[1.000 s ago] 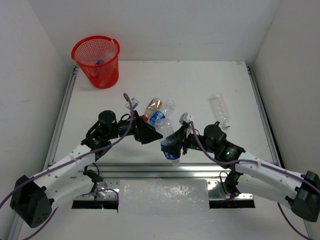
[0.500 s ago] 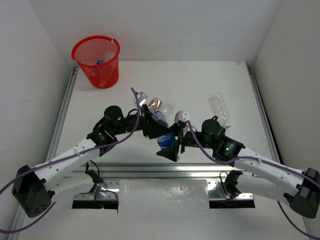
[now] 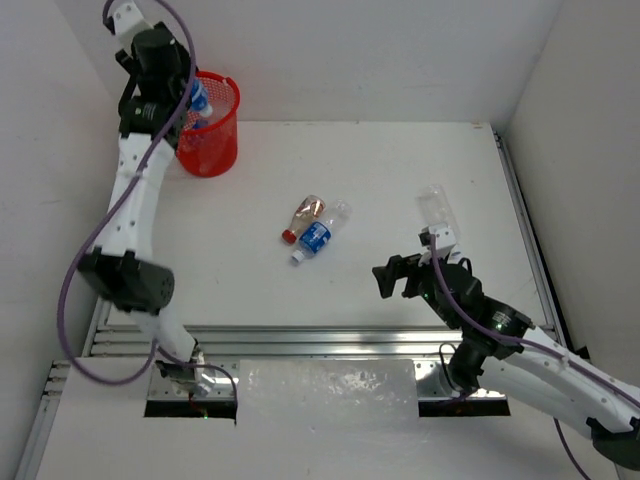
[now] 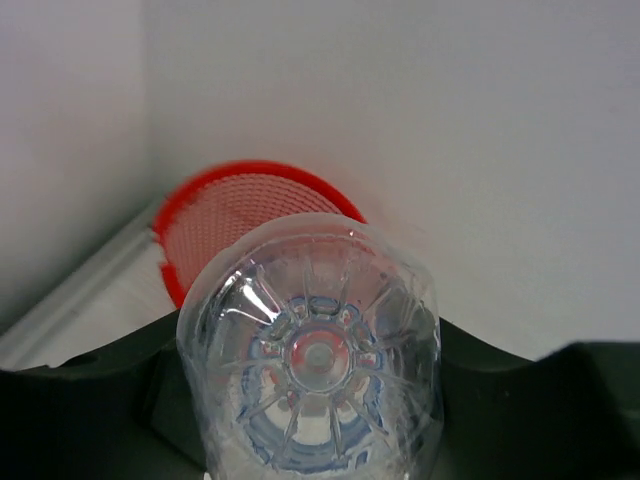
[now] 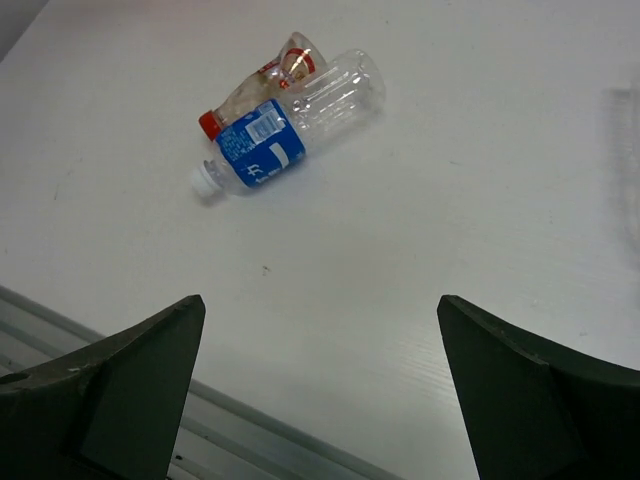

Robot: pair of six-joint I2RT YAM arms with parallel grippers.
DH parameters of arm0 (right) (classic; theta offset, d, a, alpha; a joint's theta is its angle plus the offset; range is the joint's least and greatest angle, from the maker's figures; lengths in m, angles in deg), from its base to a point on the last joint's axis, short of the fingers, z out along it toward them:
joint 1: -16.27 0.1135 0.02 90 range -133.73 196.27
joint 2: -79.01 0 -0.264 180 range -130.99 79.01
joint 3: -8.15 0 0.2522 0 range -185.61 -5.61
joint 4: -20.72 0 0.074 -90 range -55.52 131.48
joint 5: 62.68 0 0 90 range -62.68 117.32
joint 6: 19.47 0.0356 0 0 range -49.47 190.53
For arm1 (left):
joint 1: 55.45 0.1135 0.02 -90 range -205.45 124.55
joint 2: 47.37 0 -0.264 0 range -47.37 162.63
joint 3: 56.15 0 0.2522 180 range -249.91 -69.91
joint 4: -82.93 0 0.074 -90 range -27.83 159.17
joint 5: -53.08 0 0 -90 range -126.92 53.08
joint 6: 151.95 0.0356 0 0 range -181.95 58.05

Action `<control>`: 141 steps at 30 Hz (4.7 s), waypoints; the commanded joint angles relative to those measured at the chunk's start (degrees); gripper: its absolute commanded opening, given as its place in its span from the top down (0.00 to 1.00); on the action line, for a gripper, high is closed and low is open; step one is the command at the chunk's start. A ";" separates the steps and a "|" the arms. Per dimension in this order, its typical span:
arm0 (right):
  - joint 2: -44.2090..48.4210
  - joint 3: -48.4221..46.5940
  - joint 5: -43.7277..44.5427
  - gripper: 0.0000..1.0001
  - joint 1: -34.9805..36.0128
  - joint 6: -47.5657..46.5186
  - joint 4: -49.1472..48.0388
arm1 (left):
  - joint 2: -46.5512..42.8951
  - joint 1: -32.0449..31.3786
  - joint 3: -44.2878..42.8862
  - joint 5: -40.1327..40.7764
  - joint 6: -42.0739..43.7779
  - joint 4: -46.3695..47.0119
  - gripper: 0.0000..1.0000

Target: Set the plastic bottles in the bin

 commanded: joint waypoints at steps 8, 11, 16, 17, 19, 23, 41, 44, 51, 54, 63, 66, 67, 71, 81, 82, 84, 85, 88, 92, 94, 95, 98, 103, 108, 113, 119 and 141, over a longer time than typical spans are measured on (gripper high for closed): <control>1.92 2.32 -5.80 0.01 0.08 3.72 2.95 | 21.46 6.11 -14.43 8.59 20.38 13.57 0.82; 2.54 3.90 -7.21 0.01 0.08 4.25 0.59 | 25.85 7.60 -17.58 9.47 21.36 14.21 0.44; -4.72 1.28 -4.67 0.01 0.08 7.84 0.39 | 26.39 7.78 -22.22 5.37 18.12 11.40 0.00; -6.84 0.22 -4.32 0.01 0.08 8.55 0.57 | 25.86 7.69 -22.94 4.31 17.76 10.61 0.00; -14.46 -3.46 -3.35 0.01 -0.18 10.48 0.92 | 23.59 7.60 -24.25 2.81 16.45 9.82 0.00; -28.37 -11.37 -5.10 0.01 -2.37 14.26 0.49 | 16.12 7.43 -22.34 -1.32 10.93 1.15 0.00; -78.48 -57.34 9.13 0.01 -3.25 39.93 20.78 | -46.73 3.56 56.75 -19.35 5.19 3.83 0.00; -84.28 -61.83 7.64 0.02 -4.48 37.91 21.66 | -46.57 3.65 58.61 -21.28 5.19 4.72 0.00; -85.00 -49.75 -2.61 0.18 -9.49 34.93 10.34 | -44.72 3.74 59.32 -28.66 5.98 4.89 0.00; -79.92 -41.03 -3.78 0.46 -9.24 30.54 0.96 | -44.19 3.74 59.15 -33.12 5.72 4.89 0.00; -43.32 -10.37 -14.28 0.85 -4.40 0.68 -28.69 | -39.54 -9.21 66.35 -60.48 -9.90 23.12 0.00; -30.13 -0.68 -32.67 0.85 -4.57 -7.17 -37.11 | -35.24 -20.12 66.00 -61.45 -11.50 31.32 0.00; -27.37 0.72 -34.70 0.86 -4.66 -7.96 -37.74 | -33.40 -22.08 65.04 -61.19 -11.51 32.30 0.00; -18.30 2.32 -45.08 0.86 -5.10 -9.55 -36.09 | -31.36 -27.98 65.30 -62.67 -13.09 41.08 0.00; -13.46 -3.13 -51.35 0.71 -5.01 -10.95 -30.72 | -24.60 -34.41 61.35 -64.17 -15.46 48.23 0.57; -12.85 -2.95 -49.85 0.58 -5.01 -10.87 -29.93 | -24.68 -34.41 60.56 -63.21 -15.11 47.44 0.84; -11.44 -1.73 -40.76 0.02 -5.10 -11.31 -27.03 | -26.16 -34.23 56.80 -58.57 -11.52 40.43 1.00; -9.61 -1.29 -36.61 0.01 -5.10 -11.31 -24.41 | -26.70 -33.97 54.95 -49.67 -9.94 32.66 1.00; -7.40 -1.89 -14.57 0.01 -5.10 -7.37 -13.73 | -26.01 -25.93 44.50 -28.45 -6.24 14.83 1.00; -6.60 -4.44 7.01 0.01 -5.19 3.09 2.84 | -17.86 -12.90 29.75 -5.77 -3.34 5.87 1.00; -4.85 -4.01 4.59 0.01 -5.10 4.77 5.13 | -12.75 -5.54 21.06 -1.26 -2.20 4.03 1.00; -4.14 -2.96 3.00 0.01 -5.10 5.21 5.06 | -7.68 -3.40 18.22 -0.63 -1.67 3.84 1.00; -1.51 -1.46 -1.49 0.01 -5.10 5.74 4.97 | 3.47 1.44 5.08 3.41 2.61 4.45 1.00; 2.01 0.82 -5.01 0.01 -5.10 7.94 6.73 | 22.14 5.84 -16.51 12.64 14.83 9.69 1.00; 6.32 2.76 -9.23 0.01 -5.10 7.77 6.72 | 28.31 7.69 -10.29 9.48 26.71 29.13 0.84; 8.96 3.90 -10.81 0.01 -5.10 6.28 6.38 | 33.15 8.04 -12.39 9.83 30.15 34.60 0.16; 3.80 3.64 -12.57 0.01 -5.02 5.48 4.53 | 29.74 8.66 -18.62 1.67 24.10 29.60 0.00; -43.59 -19.12 -9.31 0.01 -5.98 29.74 1.46 | -51.82 2.15 58.31 -28.66 1.55 4.99 0.00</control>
